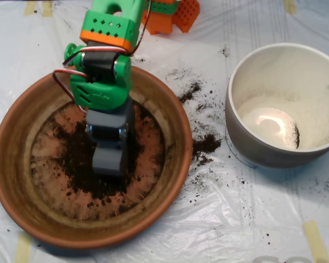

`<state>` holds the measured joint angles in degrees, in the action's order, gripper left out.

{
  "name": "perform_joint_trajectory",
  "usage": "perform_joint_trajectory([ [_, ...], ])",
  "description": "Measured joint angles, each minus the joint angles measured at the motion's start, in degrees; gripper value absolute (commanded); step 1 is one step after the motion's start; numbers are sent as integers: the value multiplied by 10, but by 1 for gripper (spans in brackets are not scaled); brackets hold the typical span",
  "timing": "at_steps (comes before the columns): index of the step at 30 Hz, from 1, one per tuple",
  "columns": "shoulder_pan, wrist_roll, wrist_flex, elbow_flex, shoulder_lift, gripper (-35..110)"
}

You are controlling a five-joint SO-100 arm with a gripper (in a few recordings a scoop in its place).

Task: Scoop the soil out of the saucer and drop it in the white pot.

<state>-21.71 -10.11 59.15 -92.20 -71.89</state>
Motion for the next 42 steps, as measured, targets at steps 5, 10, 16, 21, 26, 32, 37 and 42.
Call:
perform_joint_trajectory([
  [5,-2,0,-10,0,0,0],
  [10,-4,-5,-18,-4,-3,0],
  [16,10,-15,-12,-29,-47,0],
  [21,30,-16,0,-48,-118,0],
  [26,66,-25,32,-63,-207,0],
  [32,99,-36,66,-68,-294,0],
  [37,133,-36,97,-68,-338,0],
  [42,180,-31,131,-58,-360,0],
])
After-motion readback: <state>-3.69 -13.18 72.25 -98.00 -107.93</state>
